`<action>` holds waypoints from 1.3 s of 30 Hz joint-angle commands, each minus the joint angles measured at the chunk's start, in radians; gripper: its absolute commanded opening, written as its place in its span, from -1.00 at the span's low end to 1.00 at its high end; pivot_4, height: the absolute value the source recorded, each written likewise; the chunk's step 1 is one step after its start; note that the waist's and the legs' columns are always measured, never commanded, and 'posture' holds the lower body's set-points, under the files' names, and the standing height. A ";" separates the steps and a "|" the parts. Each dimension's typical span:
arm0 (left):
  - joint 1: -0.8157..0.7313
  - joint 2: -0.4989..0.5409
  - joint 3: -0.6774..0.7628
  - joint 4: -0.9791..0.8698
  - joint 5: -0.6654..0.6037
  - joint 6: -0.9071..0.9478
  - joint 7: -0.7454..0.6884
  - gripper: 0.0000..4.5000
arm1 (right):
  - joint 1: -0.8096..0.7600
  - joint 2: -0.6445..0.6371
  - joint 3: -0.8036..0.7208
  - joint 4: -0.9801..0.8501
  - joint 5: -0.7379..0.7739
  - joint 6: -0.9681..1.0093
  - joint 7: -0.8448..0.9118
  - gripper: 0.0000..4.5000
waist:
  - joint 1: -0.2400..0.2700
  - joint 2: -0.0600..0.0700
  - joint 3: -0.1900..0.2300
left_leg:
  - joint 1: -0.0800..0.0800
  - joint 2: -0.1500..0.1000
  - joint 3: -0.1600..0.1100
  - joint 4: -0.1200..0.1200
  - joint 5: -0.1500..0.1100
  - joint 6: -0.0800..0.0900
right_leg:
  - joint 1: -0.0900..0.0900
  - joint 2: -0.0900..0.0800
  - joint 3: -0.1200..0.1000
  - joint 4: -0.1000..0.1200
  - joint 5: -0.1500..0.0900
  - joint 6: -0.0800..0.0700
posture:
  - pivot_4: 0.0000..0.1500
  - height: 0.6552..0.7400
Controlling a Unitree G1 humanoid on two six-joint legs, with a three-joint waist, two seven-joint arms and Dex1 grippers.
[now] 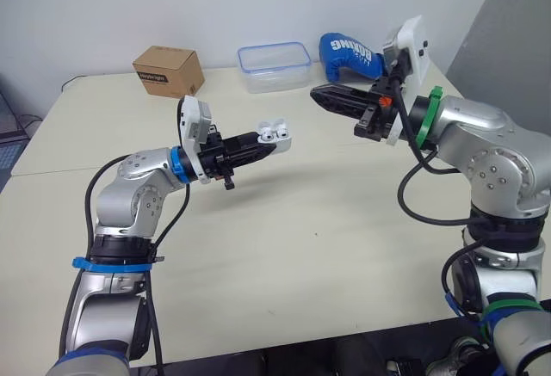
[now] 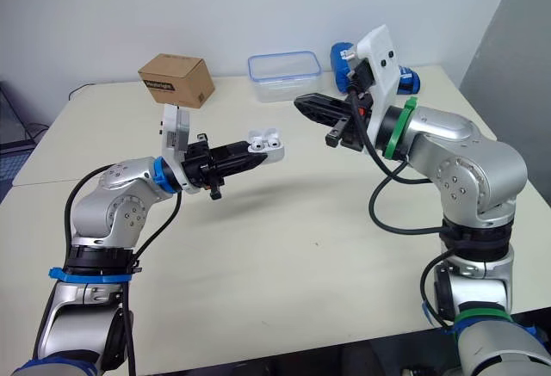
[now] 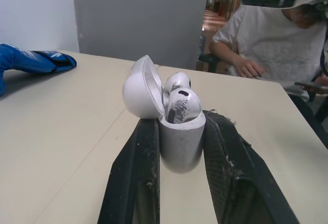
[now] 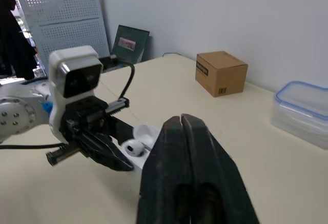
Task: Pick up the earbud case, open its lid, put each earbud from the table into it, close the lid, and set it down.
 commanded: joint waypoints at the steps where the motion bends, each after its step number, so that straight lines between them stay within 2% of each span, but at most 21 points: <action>1: 0.005 0.015 0.010 -0.078 -0.032 0.015 -0.014 -0.65 | -0.003 -0.044 0.060 0.070 -0.048 -0.106 0.082 -0.98 | 0.000 0.000 0.000 | 0.000 0.000 0.000 0.000 0.000 0.000 | 0.000 0.000 0.000 0.000 0.000 0.000 | 1.00 1.00; 6: 0.017 0.018 0.007 -0.138 -0.056 0.056 -0.013 -0.65 | -0.058 -0.046 0.188 0.288 -0.158 -0.303 0.222 -0.98 | -0.004 0.000 0.000 | 0.000 0.000 0.000 0.000 0.000 0.000 | 0.000 0.000 0.000 0.000 0.000 0.000 | 1.00 1.00; 12: 0.032 0.012 0.005 -0.186 -0.070 0.085 0.007 -0.65 | -0.117 -0.004 0.268 0.402 -0.212 -0.414 0.346 -0.98 | -0.011 0.000 0.000 | 0.000 0.000 0.000 0.000 0.000 0.000 | 0.000 0.000 0.000 0.000 0.000 0.000 | 1.00 1.00; 27: 0.058 -0.013 -0.012 -0.202 -0.072 0.093 0.031 -0.65 | -0.133 0.065 0.260 0.346 -0.218 -0.410 0.372 -0.98 | -0.010 0.000 0.000 | 0.000 0.000 -0.001 0.000 0.000 0.000 | 0.000 0.000 0.000 0.000 0.000 0.000 | 1.00 1.00; 39: 0.064 0.007 0.008 -0.172 -0.070 0.081 0.036 -0.65 | -0.139 0.052 0.216 0.325 -0.219 -0.447 0.353 -0.98 | -0.011 0.000 0.000 | 0.000 0.000 0.000 0.000 0.000 0.000 | -0.001 0.000 0.000 0.000 0.000 0.000 | 1.00 1.00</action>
